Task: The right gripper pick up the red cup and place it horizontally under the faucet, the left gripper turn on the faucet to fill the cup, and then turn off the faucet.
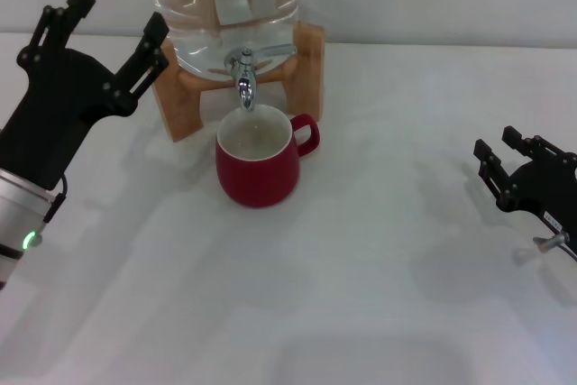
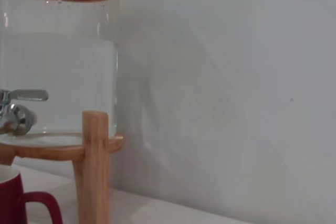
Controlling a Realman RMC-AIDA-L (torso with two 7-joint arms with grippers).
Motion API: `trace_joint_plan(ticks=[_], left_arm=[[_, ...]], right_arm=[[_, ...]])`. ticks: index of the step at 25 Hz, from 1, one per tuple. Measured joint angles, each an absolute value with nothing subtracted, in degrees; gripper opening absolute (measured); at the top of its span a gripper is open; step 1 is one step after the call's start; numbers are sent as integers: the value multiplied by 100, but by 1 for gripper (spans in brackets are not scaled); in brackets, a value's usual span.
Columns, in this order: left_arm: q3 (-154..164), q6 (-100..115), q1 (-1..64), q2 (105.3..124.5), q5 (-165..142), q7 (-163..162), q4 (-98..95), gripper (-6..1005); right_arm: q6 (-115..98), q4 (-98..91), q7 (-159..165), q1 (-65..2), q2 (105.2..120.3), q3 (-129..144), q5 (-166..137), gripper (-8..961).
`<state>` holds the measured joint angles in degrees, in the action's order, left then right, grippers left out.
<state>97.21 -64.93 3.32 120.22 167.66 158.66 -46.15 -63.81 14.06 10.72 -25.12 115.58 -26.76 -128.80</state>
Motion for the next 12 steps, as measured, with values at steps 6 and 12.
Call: trace_joint_plan(ticks=[6, 12], left_arm=[[9641, -6443, 490, 12032, 16775, 15998, -4315, 875], [9468, -6385, 485, 12032, 16782, 16032, -4214, 875]], right_arm=[[-6381, 1406, 1072, -2551, 11558, -2789, -12876, 437], [-6396, 1406, 1072, -2547, 11558, -2805, -12876, 446]])
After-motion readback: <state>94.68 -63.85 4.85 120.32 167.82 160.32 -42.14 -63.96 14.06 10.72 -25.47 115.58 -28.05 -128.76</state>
